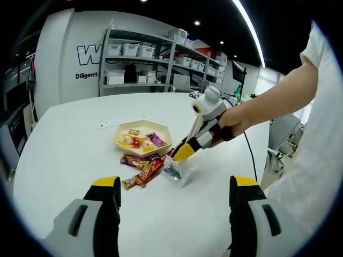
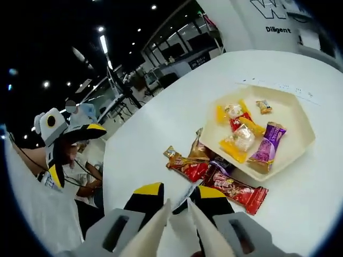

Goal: Place the target food into the container with the food tongs after gripping and lifting it, then release it inside without dropping or visibly crushing the food.

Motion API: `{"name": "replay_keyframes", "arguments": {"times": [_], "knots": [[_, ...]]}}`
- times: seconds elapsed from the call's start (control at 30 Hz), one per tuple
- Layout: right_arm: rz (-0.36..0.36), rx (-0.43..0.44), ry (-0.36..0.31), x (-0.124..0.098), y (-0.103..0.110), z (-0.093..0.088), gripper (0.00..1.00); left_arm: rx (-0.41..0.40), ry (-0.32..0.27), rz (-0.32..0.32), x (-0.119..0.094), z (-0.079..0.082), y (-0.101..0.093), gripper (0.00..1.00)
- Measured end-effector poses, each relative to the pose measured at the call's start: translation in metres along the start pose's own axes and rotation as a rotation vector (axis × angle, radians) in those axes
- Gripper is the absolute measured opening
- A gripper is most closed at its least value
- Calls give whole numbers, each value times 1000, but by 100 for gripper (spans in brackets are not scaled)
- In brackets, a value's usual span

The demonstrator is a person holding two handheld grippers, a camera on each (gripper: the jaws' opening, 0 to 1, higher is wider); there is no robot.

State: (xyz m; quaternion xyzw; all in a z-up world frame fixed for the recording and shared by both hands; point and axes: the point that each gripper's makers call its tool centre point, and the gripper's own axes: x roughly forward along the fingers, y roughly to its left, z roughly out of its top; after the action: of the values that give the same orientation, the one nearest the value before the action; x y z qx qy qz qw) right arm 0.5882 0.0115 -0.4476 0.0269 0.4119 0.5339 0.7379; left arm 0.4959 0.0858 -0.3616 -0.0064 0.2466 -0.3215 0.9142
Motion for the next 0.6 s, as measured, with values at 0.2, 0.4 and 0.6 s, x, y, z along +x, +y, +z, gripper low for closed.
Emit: {"name": "replay_keyframes", "arguments": {"times": [0.2, 0.4, 0.6], "knots": [[27, -60, 9, 6, 16, 5, 18, 1, -4, 2, -2, 0, -2, 80], [58, -107, 18, 12, 31, 9, 18, 0, -5, 2, -3, -2, -1, 80], [80, -120, 30, 22, 41, 7, 19, 0, -5, 3, -4, -2, -3, 80]]}}
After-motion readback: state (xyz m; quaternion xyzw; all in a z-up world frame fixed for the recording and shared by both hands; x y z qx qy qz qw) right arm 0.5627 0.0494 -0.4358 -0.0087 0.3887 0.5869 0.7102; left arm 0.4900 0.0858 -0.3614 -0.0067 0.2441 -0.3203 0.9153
